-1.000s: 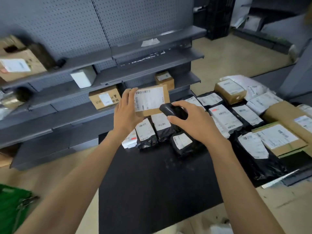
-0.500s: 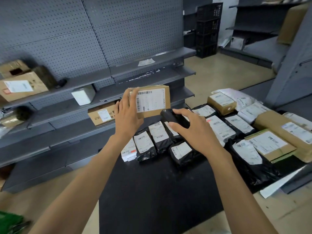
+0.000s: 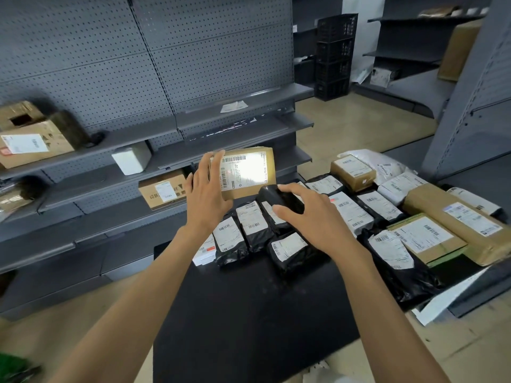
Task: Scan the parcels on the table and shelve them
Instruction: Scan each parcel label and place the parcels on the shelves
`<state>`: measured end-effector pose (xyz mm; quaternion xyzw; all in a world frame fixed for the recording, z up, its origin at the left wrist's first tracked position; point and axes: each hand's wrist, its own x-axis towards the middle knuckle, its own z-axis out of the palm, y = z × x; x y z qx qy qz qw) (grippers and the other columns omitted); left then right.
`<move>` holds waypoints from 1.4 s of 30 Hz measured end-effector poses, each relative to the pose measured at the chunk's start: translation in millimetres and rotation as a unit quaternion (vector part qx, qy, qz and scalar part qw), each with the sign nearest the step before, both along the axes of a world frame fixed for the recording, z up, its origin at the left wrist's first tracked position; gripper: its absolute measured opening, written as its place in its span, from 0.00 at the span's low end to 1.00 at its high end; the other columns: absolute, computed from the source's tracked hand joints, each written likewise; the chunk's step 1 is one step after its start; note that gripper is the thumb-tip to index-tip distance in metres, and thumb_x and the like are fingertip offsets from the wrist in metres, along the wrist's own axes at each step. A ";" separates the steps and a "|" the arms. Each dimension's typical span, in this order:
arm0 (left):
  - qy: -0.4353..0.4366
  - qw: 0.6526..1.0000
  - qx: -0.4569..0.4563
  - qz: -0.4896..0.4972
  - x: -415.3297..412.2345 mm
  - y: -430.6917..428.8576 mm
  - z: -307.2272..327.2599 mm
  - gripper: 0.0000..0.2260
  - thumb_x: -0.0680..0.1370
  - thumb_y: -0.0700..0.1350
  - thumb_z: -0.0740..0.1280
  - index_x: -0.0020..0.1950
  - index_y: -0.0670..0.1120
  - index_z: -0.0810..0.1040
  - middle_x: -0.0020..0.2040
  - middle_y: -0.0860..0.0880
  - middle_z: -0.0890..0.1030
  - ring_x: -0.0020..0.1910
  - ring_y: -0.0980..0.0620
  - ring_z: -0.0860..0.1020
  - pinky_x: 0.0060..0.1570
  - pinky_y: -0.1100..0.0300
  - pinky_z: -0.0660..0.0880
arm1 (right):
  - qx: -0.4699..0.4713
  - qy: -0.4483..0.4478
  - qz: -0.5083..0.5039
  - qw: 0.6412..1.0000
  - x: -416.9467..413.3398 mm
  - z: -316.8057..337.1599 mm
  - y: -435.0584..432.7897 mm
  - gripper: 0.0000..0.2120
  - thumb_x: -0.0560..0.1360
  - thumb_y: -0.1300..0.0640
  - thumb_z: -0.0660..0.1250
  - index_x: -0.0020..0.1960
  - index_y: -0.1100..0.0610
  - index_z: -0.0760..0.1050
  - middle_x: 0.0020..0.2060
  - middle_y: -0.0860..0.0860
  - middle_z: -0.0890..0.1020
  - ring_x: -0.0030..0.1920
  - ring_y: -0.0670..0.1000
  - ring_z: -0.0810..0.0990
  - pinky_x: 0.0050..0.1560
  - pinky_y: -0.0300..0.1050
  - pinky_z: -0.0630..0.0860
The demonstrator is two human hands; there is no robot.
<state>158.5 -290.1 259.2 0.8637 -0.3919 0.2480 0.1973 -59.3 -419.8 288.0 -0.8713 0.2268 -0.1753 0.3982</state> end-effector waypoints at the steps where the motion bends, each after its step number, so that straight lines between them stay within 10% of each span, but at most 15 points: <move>1: 0.001 1.000 0.001 -0.001 -1.1 -1.4 -0.9 0.49 0.64 0.44 0.79 0.78 0.51 0.54 0.75 0.47 0.60 0.69 0.43 0.68 0.71 0.40 0.62 | 0.000 -0.001 0.001 1.000 -1.3 0.6 -0.5 0.24 0.78 0.41 0.66 0.73 0.42 0.68 0.66 0.44 0.76 0.64 0.48 0.74 0.55 0.44 0.68; 29: 0.128 0.984 0.044 -0.113 -65.8 -156.6 -61.3 0.46 0.67 0.49 0.78 0.77 0.52 0.54 0.75 0.48 0.59 0.71 0.44 0.65 0.73 0.39 0.59 | 0.093 0.031 -0.096 0.991 -81.0 -42.1 -106.1 0.25 0.73 0.38 0.70 0.69 0.37 0.71 0.65 0.39 0.76 0.66 0.44 0.73 0.62 0.46 0.72; 42: 0.163 0.889 0.149 -0.401 -329.6 -386.2 -132.9 0.45 0.65 0.50 0.76 0.76 0.50 0.55 0.74 0.44 0.62 0.67 0.38 0.70 0.57 0.38 0.75 | 0.110 0.075 -0.409 0.903 -356.1 -94.2 -244.2 0.23 0.74 0.41 0.71 0.67 0.41 0.74 0.57 0.42 0.80 0.53 0.49 0.79 0.52 0.47 0.76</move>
